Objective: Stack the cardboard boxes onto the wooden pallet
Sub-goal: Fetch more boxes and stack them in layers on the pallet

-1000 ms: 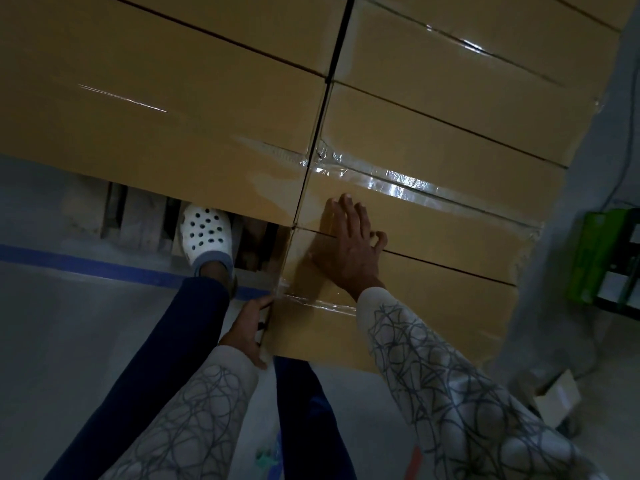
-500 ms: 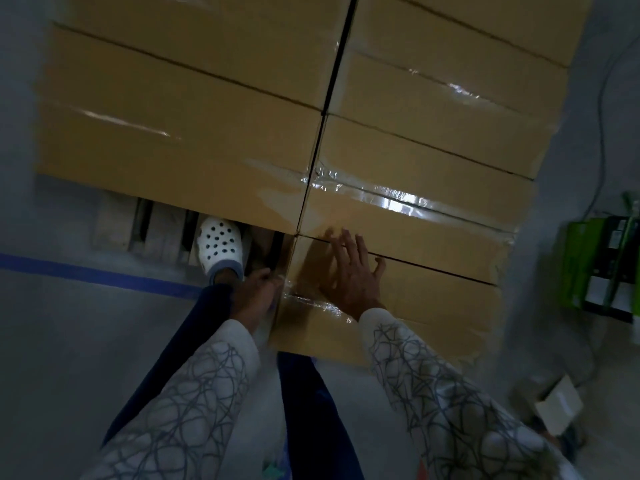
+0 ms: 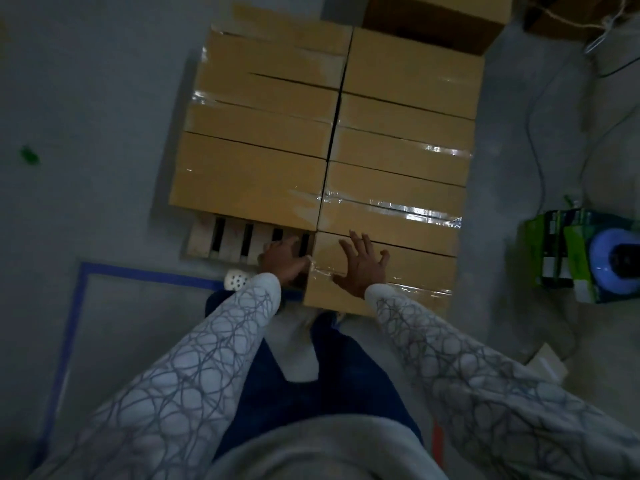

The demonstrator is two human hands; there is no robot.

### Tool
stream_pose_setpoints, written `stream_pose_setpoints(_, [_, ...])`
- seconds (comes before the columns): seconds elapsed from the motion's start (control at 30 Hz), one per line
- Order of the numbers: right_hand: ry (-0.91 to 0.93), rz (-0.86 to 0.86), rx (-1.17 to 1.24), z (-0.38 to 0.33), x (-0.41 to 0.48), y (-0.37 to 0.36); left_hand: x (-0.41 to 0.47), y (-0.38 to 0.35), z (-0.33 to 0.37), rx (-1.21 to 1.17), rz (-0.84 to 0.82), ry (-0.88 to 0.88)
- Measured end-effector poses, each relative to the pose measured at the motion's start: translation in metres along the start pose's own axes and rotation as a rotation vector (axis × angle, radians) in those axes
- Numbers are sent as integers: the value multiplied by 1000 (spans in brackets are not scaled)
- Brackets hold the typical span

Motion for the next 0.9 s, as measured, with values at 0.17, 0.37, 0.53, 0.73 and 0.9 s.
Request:
stream_pose_setpoints(0.17, [-34, 47, 54, -42, -41, -6, -49, 40, -21, 132, 89, -57])
stream_pose_setpoints(0.37, [-132, 38, 168, -108, -60, -34, -70, 81, -98, 159, 127, -119])
stream_pose_setpoints(0.53, [-165, 153, 276, -206, -50, -33, -78, 138, -183, 195, 200, -167])
stream_pose_setpoints(0.73, [-159, 211, 345, -318, -44, -39, -88, 214, -240, 185, 299, -251])
stream_pose_setpoints(0.9, [-177, 206, 332, -376, -10, -28, -54, 270, -248, 185, 313, -348])
Point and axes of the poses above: each hand's wrist, its own x-axis towards the middle knuckle, its own y-axis out of the back of the hand, z = x × y, the point moved 9 cm from there along x, towards the middle knuckle, and after that the axes turned 11 degrees about x, right-handed, at the moved point
